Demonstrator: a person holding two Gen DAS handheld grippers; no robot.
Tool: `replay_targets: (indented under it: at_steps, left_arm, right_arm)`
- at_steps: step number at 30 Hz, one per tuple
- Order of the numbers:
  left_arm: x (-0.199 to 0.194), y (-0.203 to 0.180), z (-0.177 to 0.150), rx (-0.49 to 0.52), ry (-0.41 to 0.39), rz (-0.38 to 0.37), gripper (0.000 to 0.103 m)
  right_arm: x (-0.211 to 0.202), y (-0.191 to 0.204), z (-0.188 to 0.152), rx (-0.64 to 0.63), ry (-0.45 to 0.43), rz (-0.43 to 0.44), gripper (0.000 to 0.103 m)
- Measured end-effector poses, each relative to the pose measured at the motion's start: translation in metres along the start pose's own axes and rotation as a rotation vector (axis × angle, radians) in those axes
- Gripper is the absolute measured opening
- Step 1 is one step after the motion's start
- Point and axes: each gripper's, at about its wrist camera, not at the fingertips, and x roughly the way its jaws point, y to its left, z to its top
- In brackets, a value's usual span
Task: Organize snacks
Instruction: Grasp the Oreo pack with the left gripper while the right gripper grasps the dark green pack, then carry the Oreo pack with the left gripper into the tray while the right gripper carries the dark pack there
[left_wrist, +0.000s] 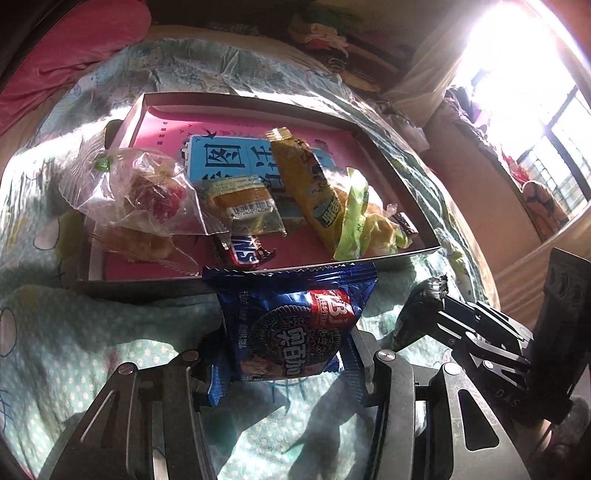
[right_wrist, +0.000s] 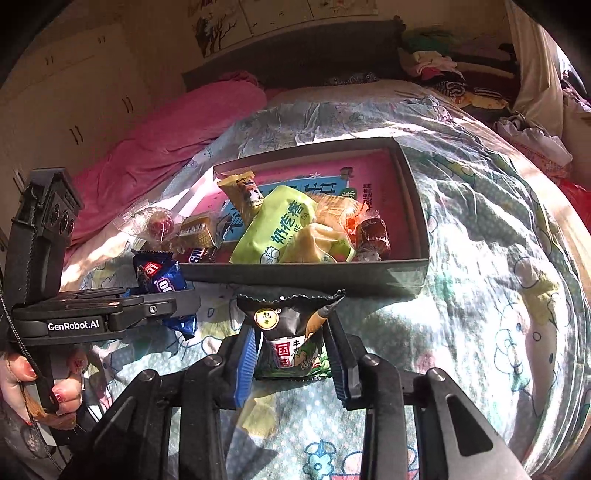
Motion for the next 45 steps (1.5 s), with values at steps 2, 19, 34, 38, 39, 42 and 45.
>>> replay_targets:
  at_steps: [2, 19, 34, 38, 39, 42, 45]
  left_arm:
    - [-0.011, -0.007, 0.002, 0.031, -0.043, -0.015, 0.052]
    - [-0.024, -0.001, 0.041, 0.022, -0.19, 0.033, 0.052]
    - [0.002, -0.013, 0.045, 0.075, -0.149, 0.041, 0.052]
    - [0.003, -0.016, 0.047, 0.087, -0.145, 0.03, 0.052]
    - [0.004, -0.016, 0.047, 0.089, -0.142, 0.031, 0.052]
    - [0.006, -0.016, 0.048, 0.095, -0.139, 0.026, 0.052]
    - [0.008, -0.017, 0.048, 0.103, -0.141, 0.028, 0.052]
  right_arm:
    - [-0.003, 0.001, 0.002, 0.0, -0.011, 0.004, 0.035]
    - [-0.022, -0.008, 0.049, 0.039, -0.149, -0.016, 0.035]
    - [-0.013, -0.023, 0.065, 0.082, -0.183, -0.043, 0.035]
    - [-0.009, -0.025, 0.067, 0.085, -0.179, -0.046, 0.035]
    - [-0.008, -0.026, 0.067, 0.085, -0.174, -0.048, 0.035]
    - [-0.005, -0.028, 0.066, 0.09, -0.163, -0.055, 0.035]
    - [-0.003, -0.028, 0.064, 0.088, -0.155, -0.063, 0.035]
